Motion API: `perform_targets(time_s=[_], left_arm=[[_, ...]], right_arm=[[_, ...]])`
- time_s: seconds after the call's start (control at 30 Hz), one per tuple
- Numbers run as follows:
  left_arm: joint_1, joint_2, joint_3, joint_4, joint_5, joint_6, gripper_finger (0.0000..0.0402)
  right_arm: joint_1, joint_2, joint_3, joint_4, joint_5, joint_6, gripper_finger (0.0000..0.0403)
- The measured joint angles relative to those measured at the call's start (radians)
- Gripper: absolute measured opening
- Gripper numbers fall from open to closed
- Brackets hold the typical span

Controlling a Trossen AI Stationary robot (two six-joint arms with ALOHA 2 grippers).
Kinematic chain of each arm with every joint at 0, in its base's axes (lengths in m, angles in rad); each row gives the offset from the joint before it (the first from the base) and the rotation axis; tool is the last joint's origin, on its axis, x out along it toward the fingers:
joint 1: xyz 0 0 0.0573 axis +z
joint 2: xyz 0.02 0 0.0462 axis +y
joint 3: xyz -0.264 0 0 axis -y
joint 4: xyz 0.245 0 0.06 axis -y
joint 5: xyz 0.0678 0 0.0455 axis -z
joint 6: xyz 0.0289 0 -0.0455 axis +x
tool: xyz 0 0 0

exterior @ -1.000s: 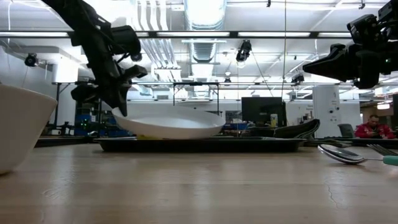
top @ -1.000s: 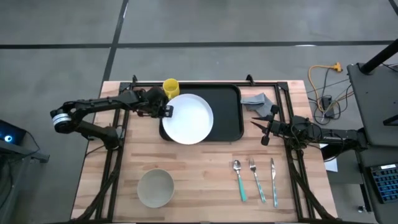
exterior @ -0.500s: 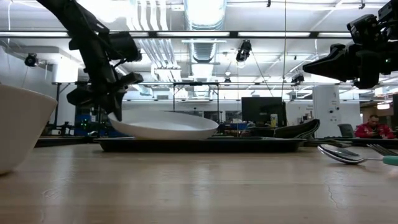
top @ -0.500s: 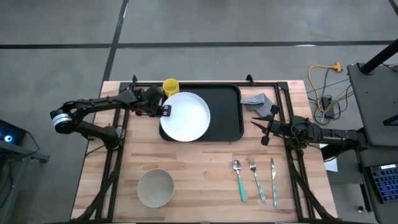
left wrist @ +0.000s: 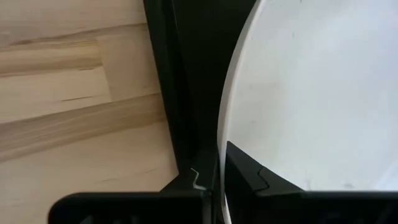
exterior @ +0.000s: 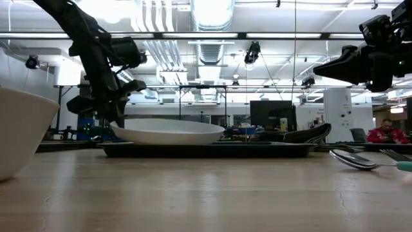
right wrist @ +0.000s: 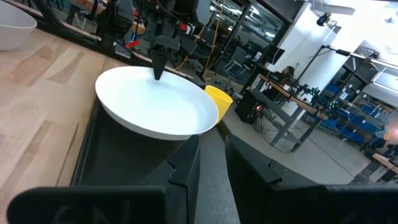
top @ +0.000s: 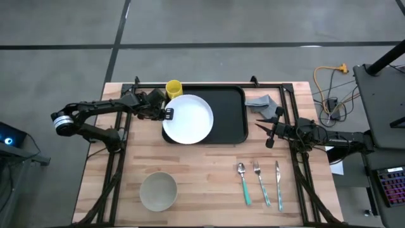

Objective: Set up tray
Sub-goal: Put the white plate on the black serving tray below the yellow mug

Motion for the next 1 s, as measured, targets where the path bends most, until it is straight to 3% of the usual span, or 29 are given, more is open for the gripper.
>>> perform_targets(time_s=[0.53,1.0], left_arm=[[0.0,0.0,-0.029,0.003,0.002,0.0,0.0003],[0.005,0.001,-0.044,0.036,-0.01,0.003,0.0064]], right_arm=[[0.0,0.0,0.0,0.0,0.0,0.0,0.0068],[0.0,0.0,0.0,0.0,0.0,0.0,0.0068]])
